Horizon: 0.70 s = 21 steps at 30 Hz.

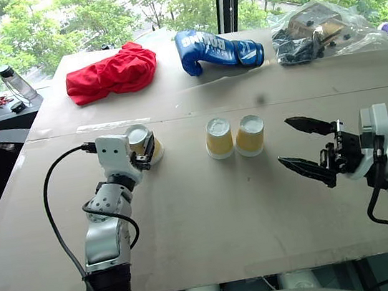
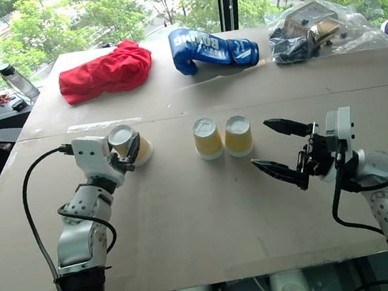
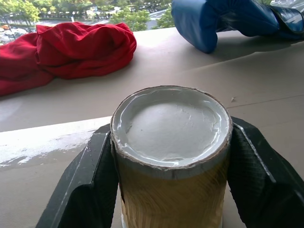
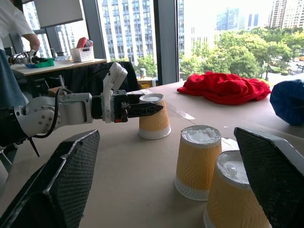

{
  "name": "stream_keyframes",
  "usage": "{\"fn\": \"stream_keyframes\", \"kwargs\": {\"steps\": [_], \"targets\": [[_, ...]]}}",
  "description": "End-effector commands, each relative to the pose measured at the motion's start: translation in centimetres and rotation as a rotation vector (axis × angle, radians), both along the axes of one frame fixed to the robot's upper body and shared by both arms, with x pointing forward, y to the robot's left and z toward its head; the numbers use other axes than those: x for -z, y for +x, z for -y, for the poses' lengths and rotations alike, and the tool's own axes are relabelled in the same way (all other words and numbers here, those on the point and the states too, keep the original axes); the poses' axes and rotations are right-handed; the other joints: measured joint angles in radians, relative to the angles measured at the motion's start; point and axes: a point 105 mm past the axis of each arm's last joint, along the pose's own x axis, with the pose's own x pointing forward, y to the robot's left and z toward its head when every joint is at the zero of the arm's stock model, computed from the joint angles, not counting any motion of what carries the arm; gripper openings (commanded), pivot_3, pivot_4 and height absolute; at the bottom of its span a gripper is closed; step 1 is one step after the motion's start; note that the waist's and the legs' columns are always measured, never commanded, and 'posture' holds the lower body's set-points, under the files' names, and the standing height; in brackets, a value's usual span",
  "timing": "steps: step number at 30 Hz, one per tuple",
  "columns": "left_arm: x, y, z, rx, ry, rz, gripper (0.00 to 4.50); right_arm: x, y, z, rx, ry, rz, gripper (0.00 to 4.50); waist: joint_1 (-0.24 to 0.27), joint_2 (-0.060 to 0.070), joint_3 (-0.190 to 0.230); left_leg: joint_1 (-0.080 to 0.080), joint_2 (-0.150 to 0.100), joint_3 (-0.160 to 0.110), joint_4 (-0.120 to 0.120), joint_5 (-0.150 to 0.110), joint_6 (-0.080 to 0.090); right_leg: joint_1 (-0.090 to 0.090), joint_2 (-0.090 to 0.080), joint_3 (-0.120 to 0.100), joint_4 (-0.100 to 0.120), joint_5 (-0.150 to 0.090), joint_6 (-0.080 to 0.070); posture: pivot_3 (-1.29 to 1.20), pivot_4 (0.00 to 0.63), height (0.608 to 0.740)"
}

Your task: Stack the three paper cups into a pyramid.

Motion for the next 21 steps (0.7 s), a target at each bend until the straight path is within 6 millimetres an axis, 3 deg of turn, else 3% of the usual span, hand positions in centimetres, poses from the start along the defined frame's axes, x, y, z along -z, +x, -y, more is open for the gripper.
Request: {"fn": "stream_keyframes", "kwargs": {"steps": [1,4,9,14,17,21], "targets": [[-4.7,0.2,0.8,0.100,0.057,0.144,2.46,-1.3,-0.5,-0.3,-0.022,-0.003,0.046,4.50,0.001,-0.002,0.001,0.000,0.000,0.000,0.000,0.000,0.000,0.000,0.000,0.000,0.000,0.000,0.000,0.00,0.150,0.740],[-7.1,0.1,3.3,0.305,0.013,0.158,2.46,-1.2,-0.1,0.4,0.003,-0.007,0.044,4.50,0.007,-0.003,0.002,0.000,0.000,-0.001,0.000,0.000,0.000,0.000,0.000,-0.001,0.000,0.000,0.000,0.00,0.150,0.740],[-9.7,0.2,8.3,0.645,0.079,0.093,2.46,-0.1,0.9,2.3,0.058,-0.034,0.019,4.50,0.008,-0.003,0.002,-0.001,-0.002,0.000,0.001,0.000,0.000,0.000,-0.001,-0.001,0.000,0.000,0.000,0.00,0.150,0.740],[-12.1,0.6,12.2,0.819,0.113,0.095,2.46,0.8,1.0,3.0,0.069,-0.086,0.022,4.50,0.010,-0.004,0.003,-0.001,-0.004,-0.001,0.002,0.001,-0.001,0.000,0.002,0.000,0.000,0.000,0.000,0.00,0.150,0.740],[-12.4,0.5,14.2,0.903,0.139,0.089,2.46,0.5,0.9,2.9,0.083,-0.082,0.039,4.50,0.003,-0.004,0.003,-0.001,-0.003,-0.001,0.002,0.002,-0.003,0.000,0.004,0.000,0.000,0.000,0.001,0.00,0.150,0.740],[-11.4,0.6,16.2,0.975,0.175,0.063,2.46,1.1,0.4,2.7,0.122,-0.100,0.043,4.50,-0.001,-0.004,0.003,-0.001,-0.003,-0.001,0.002,0.003,-0.004,0.000,0.004,0.001,0.000,-0.001,0.001,0.00,0.150,0.740]]}}
